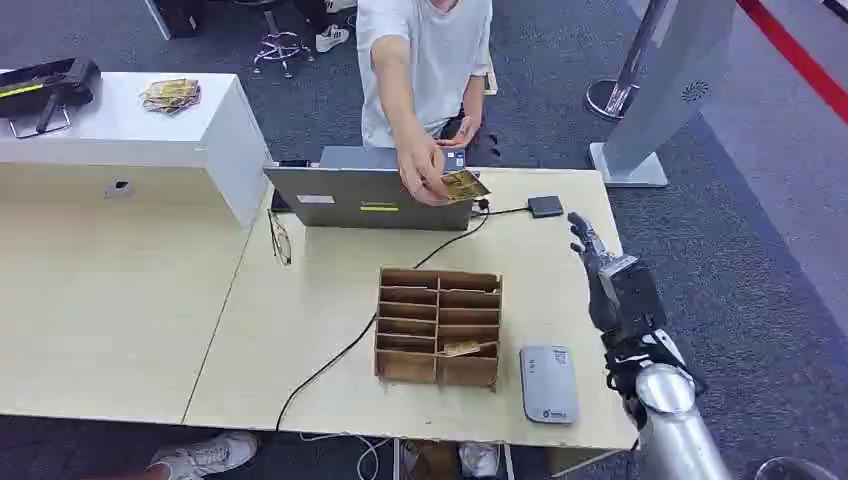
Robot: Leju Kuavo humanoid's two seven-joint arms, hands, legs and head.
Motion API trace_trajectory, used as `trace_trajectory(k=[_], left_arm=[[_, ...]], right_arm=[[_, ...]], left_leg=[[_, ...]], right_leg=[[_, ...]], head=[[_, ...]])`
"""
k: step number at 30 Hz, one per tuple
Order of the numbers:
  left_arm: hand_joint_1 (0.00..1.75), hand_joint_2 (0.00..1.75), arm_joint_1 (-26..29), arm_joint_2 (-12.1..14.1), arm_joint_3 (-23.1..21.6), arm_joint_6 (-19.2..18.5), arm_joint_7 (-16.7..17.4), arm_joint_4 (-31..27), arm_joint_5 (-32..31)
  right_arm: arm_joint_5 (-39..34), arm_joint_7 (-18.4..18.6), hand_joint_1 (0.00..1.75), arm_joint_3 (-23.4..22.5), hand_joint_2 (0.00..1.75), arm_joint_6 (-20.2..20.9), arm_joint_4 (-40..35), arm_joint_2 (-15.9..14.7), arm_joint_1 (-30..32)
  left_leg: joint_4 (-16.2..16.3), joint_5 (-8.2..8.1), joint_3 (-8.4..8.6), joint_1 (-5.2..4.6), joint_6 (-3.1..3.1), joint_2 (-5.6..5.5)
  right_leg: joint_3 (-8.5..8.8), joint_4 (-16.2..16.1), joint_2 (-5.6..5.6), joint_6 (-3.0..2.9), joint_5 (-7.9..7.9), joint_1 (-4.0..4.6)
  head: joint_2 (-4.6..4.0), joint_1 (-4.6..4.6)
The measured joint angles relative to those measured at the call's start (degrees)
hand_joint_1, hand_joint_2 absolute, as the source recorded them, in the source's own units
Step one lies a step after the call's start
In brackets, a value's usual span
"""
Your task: Pass the card to the sensor for recognition and then transmit it.
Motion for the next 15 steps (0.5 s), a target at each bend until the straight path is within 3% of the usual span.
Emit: trace_trajectory(k=[5, 6, 11, 15], left_arm=[[0.00, 0.00, 0.0, 0.0, 0.0, 0.0, 0.0, 0.0, 0.0], [0.00, 0.00, 0.0, 0.0, 0.0, 0.0, -0.1, 0.0, 0.0], [0.00, 0.00, 0.1, 0.0, 0.0, 0.0, -0.1, 0.0, 0.0], [0.00, 0.00, 0.1, 0.0, 0.0, 0.0, -0.1, 0.0, 0.1]], right_arm=[[-0.4, -0.5, 0.00, 4.5, 0.00, -0.1, -3.4, 0.0, 0.1], [0.0, -0.7, 0.00, 5.5, 1.75, -0.5, -4.1, 0.0, 0.2], [5.2, -1.8, 0.00, 10.0, 1.75, -6.0, -8.3, 0.0, 0.2], [14.3, -2.4, 0.00, 13.4, 1.75, -12.7, -11.6, 0.0, 0.6]], left_leg=[[0.0, 0.00, 0.00, 0.00, 0.00, 0.01], [0.0, 0.00, 0.00, 0.00, 0.00, 0.01], [0.0, 0.00, 0.00, 0.01, 0.00, 0.00], [0.0, 0.00, 0.00, 0.01, 0.00, 0.01]], right_leg=[[0.00, 0.0, 0.01, 0.00, 0.00, 0.00], [0.00, 0.0, 0.01, 0.00, 0.00, 0.00], [0.00, 0.0, 0.00, 0.00, 0.00, 0.01], [0.00, 0.0, 0.01, 0.00, 0.00, 0.01]], head=[[0.00, 0.00], [0.00, 0.02], [0.00, 0.02], [0.00, 0.02]])
